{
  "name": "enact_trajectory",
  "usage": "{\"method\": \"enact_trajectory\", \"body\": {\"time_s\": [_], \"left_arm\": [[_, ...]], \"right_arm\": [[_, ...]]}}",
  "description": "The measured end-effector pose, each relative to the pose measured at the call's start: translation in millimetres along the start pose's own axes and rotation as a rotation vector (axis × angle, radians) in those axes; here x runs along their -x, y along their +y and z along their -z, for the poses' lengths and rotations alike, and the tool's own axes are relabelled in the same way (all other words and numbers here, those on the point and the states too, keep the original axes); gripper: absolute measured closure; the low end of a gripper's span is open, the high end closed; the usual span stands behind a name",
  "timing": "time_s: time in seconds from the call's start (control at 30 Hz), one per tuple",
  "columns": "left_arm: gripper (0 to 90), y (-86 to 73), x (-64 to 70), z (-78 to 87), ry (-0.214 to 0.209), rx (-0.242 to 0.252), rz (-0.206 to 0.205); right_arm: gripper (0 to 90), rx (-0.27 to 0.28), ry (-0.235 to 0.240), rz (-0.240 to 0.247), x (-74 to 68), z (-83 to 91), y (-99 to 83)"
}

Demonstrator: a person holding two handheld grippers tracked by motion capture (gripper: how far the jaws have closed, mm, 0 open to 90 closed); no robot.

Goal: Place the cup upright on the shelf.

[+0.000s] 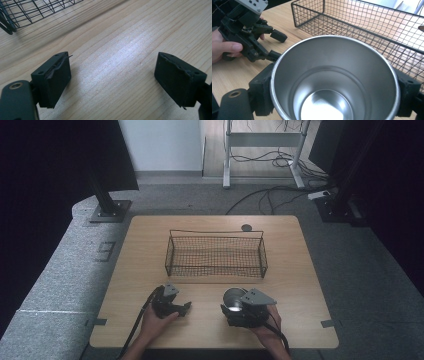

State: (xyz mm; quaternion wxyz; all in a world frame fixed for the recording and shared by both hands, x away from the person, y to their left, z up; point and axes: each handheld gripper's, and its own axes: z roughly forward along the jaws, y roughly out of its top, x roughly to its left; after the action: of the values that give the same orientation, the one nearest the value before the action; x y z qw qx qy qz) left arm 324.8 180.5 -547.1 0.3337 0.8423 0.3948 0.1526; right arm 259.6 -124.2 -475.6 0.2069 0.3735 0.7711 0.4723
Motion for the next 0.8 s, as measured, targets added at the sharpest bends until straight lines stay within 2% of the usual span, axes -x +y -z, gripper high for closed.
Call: {"method": "enact_trajectory", "body": {"time_s": [0.2, 0.53, 0.8], "left_arm": [[13.9, 0.0, 0.2, 0.1, 0.002, 0.000, -0.001], [13.7, 0.0, 0.1, 0.0, 0.001, 0.000, 0.000], [13.7, 0.0, 0.1, 0.0, 0.001, 0.000, 0.000]], "right_arm": [[14.1, 0.010, -0.004, -0.015, 4.2, 3.2, 4.1], [14.1, 0.040, -0.016, -0.007, 8.7, 8.4, 21.6], [14.1, 0.055, -0.020, -0.016, 13.9, 10.3, 28.2]]}}
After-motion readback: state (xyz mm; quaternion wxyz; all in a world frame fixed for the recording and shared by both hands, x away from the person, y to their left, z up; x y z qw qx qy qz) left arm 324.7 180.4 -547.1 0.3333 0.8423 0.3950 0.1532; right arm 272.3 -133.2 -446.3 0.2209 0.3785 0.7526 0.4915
